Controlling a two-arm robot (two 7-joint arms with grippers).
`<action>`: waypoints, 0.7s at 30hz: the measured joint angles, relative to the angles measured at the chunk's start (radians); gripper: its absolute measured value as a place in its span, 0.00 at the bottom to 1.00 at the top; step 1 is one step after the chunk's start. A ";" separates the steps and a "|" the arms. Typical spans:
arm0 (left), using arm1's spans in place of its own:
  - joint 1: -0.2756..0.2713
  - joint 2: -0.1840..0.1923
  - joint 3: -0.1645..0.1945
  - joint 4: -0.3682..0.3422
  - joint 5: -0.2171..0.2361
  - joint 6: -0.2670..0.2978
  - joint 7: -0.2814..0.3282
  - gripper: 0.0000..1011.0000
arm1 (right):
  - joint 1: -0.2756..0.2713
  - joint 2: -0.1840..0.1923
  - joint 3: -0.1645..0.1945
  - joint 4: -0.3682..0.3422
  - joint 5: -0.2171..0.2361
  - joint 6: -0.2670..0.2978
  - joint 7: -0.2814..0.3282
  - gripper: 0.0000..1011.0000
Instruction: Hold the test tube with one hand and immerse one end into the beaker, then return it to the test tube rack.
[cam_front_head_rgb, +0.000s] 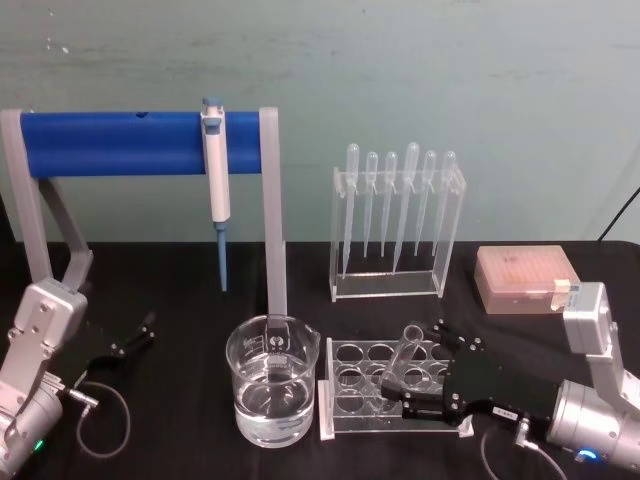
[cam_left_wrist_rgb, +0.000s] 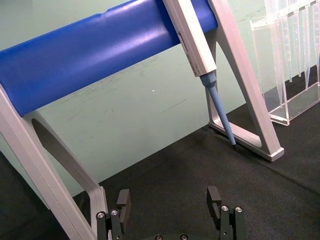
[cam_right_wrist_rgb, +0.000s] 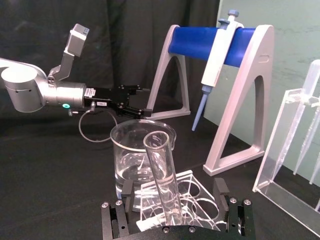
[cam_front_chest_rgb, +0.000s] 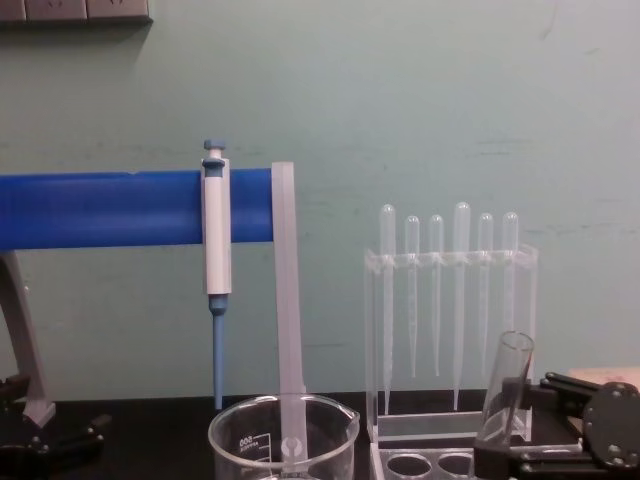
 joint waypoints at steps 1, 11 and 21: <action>0.000 0.000 0.000 0.000 0.000 0.000 0.000 0.99 | 0.002 -0.001 -0.001 0.001 0.000 -0.001 0.002 0.99; 0.000 0.000 0.000 0.000 0.000 0.000 0.000 0.99 | 0.017 -0.004 -0.014 0.008 0.004 -0.004 0.016 0.99; 0.000 0.000 0.000 0.000 0.000 0.000 0.000 0.99 | 0.025 -0.004 -0.021 0.015 0.008 -0.006 0.022 0.99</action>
